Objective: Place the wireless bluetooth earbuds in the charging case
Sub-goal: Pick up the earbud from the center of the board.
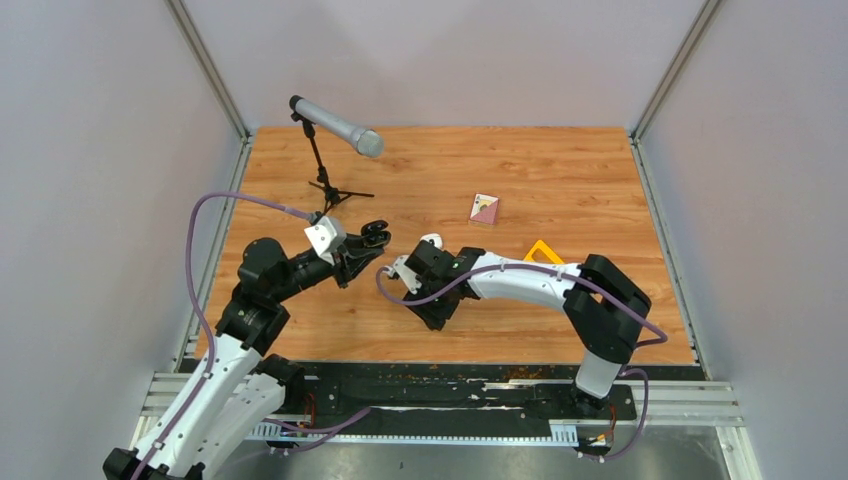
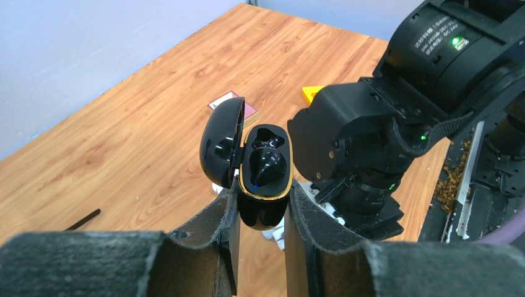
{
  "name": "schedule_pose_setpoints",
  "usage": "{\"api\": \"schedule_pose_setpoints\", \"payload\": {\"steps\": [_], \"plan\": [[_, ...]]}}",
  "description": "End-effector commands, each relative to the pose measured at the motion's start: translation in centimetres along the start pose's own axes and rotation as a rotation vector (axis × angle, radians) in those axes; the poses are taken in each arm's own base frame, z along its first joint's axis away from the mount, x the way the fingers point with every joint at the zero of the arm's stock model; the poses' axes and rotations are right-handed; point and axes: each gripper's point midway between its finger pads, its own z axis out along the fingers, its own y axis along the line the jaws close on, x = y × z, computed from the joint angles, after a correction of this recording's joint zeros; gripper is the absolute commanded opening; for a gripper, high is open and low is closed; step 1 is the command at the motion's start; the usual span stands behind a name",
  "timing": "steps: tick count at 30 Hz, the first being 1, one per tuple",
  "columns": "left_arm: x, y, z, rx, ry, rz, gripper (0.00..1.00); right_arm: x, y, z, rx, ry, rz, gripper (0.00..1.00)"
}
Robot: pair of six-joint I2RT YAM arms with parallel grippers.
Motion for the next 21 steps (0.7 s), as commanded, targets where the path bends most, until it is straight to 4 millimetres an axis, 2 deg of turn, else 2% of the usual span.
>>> {"api": "schedule_pose_setpoints", "payload": {"steps": [1,7,14,21], "plan": [[-2.0,0.7,-0.1,-0.027,-0.058,0.028,0.00,-0.7,-1.6,1.2,0.111,-0.017,0.035,0.42],[-2.2,0.7,0.0,-0.025,-0.066,0.034,0.00,-0.1,-2.9,2.1,0.163,0.005,-0.006,0.40],[-2.2,0.8,0.3,-0.023,-0.079,0.011,0.00,0.8,-6.6,0.0,0.273,-0.013,-0.027,0.39],[-2.0,0.8,0.8,-0.008,-0.083,-0.011,0.00,0.3,-7.7,-1.3,0.249,-0.074,-0.128,0.49]]}}
